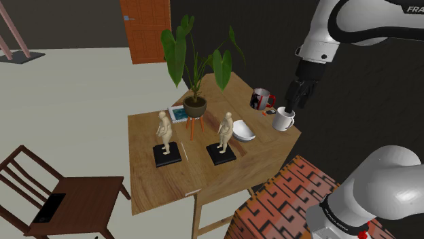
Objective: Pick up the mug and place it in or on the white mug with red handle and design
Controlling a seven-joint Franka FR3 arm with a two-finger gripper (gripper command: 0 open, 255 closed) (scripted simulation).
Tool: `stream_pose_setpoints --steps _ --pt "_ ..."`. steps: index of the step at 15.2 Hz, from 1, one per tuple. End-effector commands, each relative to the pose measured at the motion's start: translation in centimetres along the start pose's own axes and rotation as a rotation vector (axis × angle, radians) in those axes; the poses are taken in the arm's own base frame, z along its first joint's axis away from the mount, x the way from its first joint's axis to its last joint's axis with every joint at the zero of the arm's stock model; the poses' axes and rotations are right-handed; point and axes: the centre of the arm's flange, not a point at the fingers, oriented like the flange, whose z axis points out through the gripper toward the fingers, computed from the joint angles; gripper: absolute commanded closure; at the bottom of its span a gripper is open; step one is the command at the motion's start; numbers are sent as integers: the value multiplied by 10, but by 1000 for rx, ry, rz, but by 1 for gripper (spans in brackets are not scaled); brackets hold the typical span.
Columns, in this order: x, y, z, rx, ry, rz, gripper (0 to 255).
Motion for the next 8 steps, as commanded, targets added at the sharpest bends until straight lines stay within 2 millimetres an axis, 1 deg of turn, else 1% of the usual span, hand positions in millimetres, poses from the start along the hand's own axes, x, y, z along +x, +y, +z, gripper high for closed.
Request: stream_pose_setpoints --steps 1,8 --pt "0 0 0 0 0 0 0" --pt "32 76 30 -25 16 3 0"
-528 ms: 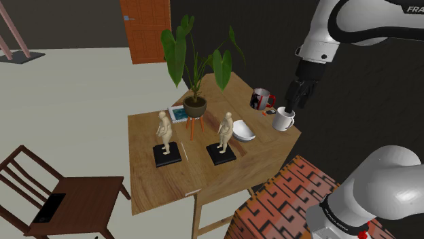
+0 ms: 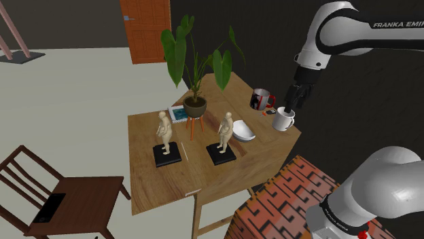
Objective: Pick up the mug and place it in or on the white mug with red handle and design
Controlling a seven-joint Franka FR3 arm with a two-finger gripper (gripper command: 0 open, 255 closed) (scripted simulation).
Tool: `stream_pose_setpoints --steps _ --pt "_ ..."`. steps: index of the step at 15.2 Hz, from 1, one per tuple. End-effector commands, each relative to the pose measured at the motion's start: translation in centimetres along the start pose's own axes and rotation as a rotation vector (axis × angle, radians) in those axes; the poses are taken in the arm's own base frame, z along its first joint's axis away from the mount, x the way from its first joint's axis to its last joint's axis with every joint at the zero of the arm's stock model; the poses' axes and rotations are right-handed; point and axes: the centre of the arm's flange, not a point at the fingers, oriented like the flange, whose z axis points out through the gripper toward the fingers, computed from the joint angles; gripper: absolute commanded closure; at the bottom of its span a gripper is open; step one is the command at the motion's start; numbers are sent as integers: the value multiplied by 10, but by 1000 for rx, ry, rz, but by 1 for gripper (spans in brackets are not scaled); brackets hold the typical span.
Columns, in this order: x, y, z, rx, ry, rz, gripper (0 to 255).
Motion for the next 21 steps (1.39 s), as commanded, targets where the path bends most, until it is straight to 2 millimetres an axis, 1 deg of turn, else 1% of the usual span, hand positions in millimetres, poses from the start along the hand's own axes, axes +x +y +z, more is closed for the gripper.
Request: stream_pose_setpoints --steps 1,17,18,21 --pt "10 24 10 -8 5 0 0" --pt "84 200 73 -66 41 7 0" --pt "87 206 75 -68 42 7 0" --pt "87 207 91 -68 42 7 0"
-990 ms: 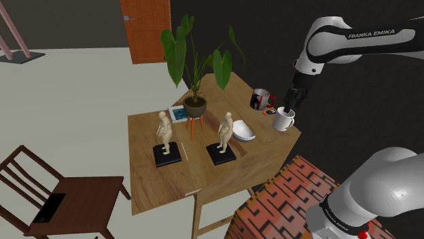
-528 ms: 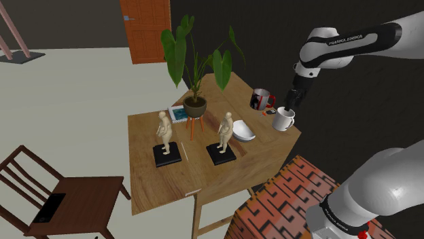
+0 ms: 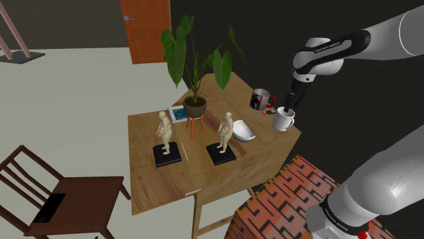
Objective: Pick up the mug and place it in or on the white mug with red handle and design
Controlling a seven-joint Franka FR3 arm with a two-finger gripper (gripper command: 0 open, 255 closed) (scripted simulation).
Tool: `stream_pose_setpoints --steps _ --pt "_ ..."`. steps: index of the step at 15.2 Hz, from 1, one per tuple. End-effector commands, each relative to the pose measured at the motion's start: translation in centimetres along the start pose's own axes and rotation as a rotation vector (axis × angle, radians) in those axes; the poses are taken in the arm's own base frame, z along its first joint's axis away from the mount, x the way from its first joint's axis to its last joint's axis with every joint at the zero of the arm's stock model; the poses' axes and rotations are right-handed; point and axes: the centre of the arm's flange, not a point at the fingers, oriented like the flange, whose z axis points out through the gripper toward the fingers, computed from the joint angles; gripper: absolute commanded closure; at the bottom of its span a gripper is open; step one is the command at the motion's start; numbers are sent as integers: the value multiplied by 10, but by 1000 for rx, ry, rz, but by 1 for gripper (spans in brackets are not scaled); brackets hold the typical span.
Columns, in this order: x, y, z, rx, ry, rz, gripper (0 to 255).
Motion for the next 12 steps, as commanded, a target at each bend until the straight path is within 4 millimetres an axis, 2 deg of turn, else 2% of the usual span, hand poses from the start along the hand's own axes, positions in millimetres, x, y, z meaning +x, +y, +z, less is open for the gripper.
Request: stream_pose_setpoints --steps 1,5,12 --pt "0 1 11 -1 1 0 0" --pt "0 1 30 -1 1 0 0" --pt "0 1 30 -1 1 0 0"
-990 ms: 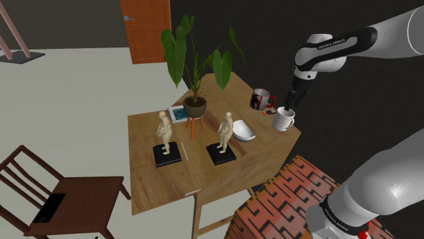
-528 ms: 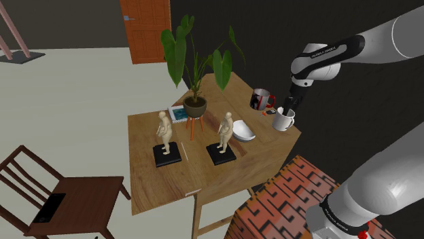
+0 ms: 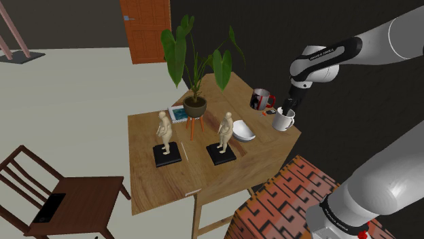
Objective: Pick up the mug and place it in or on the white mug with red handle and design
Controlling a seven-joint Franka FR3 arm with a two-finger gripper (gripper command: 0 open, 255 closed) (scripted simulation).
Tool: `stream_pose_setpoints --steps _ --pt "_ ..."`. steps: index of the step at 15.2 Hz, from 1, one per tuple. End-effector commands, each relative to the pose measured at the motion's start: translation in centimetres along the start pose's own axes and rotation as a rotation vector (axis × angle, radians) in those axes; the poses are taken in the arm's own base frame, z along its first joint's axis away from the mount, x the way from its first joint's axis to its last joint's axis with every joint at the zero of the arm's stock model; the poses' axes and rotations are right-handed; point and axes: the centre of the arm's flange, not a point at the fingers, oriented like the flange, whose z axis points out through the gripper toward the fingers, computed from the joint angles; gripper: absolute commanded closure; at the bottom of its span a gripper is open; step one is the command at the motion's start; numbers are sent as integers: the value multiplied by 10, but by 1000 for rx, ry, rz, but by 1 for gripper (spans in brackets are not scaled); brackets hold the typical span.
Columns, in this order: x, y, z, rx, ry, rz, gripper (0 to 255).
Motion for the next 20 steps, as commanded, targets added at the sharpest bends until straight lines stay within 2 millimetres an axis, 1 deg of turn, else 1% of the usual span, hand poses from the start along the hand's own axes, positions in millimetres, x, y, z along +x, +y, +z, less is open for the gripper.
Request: stream_pose_setpoints --steps 1,10,20 --pt "0 0 0 0 0 0 255" --pt "0 0 0 0 0 0 255" --pt "-4 -4 -53 0 0 0 255"
